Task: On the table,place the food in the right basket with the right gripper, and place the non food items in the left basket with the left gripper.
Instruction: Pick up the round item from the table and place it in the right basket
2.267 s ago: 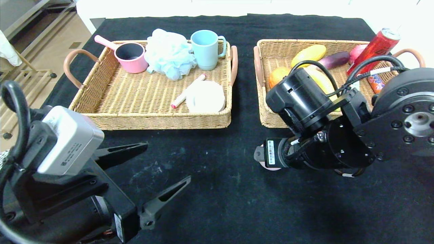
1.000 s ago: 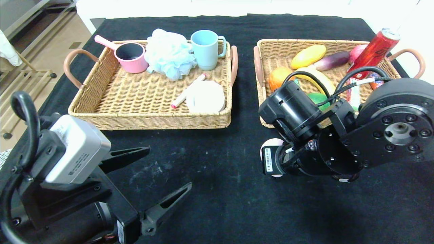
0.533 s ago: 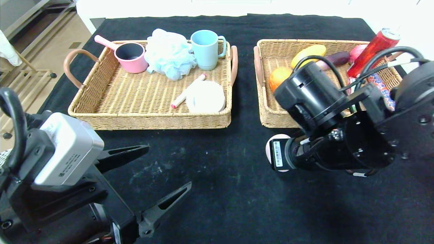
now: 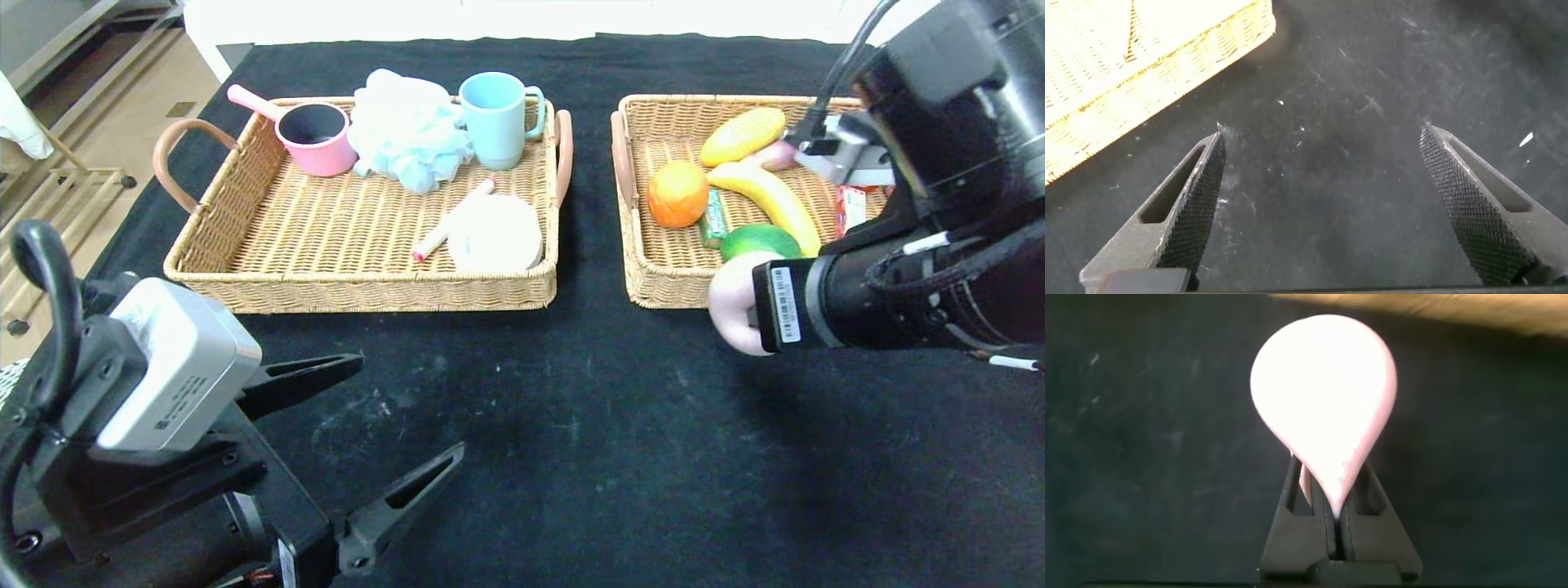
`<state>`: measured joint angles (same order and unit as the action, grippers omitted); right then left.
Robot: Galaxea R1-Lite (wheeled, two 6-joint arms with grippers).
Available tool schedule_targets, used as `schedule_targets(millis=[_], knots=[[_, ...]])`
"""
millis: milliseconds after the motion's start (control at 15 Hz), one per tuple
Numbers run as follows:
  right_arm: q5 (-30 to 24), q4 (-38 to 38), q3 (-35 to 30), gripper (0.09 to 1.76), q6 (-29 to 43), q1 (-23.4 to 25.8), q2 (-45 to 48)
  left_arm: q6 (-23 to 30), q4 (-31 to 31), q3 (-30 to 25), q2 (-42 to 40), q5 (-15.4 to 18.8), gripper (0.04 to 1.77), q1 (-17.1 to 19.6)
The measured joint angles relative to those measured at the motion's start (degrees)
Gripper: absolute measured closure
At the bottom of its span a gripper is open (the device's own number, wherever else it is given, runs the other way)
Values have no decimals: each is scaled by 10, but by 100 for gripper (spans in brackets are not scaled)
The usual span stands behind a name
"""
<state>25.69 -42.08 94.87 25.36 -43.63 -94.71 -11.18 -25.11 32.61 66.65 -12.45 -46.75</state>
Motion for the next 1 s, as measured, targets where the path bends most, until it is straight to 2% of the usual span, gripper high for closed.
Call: schedule_targets(millis=[267,467,733,1000], knots=[[3,10,22,170,-55,62,28,1,0,1,0,0,9,0],[1,83,31,170,-100,115,28,1,-1,1,0,0,9,1],[1,120,33,170,-134,183,5,2,0,1,1,-1,9,1],[0,193,34,170,-156,237,-24,2,-2,1,2,-2,9,2]])
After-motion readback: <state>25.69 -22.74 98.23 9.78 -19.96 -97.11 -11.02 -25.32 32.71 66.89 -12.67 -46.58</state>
